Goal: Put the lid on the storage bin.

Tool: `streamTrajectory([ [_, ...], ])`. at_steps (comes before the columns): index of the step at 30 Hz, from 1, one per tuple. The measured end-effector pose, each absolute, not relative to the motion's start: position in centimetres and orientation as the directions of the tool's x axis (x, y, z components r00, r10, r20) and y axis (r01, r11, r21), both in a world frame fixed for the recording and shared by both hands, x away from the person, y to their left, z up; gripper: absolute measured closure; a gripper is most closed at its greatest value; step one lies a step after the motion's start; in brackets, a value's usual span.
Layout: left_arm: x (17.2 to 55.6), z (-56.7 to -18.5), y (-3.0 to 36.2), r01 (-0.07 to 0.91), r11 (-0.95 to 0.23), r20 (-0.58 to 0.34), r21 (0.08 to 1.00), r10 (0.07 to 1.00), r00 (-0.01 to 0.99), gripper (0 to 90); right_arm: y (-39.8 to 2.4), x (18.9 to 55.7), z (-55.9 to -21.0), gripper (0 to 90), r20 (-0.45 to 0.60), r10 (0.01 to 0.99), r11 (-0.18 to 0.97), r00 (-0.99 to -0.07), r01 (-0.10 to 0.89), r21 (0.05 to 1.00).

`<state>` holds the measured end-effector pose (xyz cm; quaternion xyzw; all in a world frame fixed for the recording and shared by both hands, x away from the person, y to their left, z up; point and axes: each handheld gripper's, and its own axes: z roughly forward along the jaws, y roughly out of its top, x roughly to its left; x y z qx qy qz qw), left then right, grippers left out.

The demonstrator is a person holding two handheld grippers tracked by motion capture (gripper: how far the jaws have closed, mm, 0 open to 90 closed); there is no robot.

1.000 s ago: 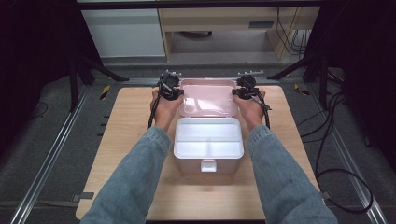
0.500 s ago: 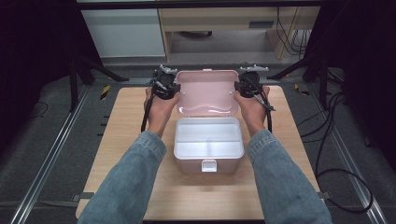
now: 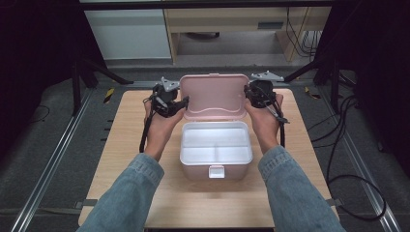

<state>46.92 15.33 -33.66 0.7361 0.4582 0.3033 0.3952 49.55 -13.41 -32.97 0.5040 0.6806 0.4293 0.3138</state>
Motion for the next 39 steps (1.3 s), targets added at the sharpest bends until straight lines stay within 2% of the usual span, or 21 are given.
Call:
streamTrajectory([
  [4,45.4,-34.5,15.8,0.428,-0.263,0.075,0.865,0.910,0.407,44.2,-13.5,48.0,-32.9,88.1,-0.002,0.955,0.121,-0.295,0.384,0.915],
  [9,43.8,-35.3,16.4,0.423,-0.251,0.057,0.871,0.906,0.420,39.8,-14.0,46.1,-32.9,87.4,-0.014,0.955,0.123,-0.296,0.355,0.927],
  [20,41.7,-37.4,17.1,0.439,-0.226,0.012,0.870,0.899,0.437,37.0,-14.6,42.3,-33.3,85.9,-0.063,0.942,0.167,-0.330,0.297,0.940],
  [28,40.6,-38.3,17.9,0.437,-0.197,-0.023,0.878,0.893,0.449,36.2,-15.7,40.4,-33.9,82.3,-0.023,0.913,0.151,-0.406,0.285,0.947],
  [39,39.1,-40.3,20.7,0.428,-0.146,-0.038,0.892,0.919,0.393,34.5,-17.3,39.2,-35.8,72.6,0.068,0.862,0.115,-0.502,0.325,0.939],
])
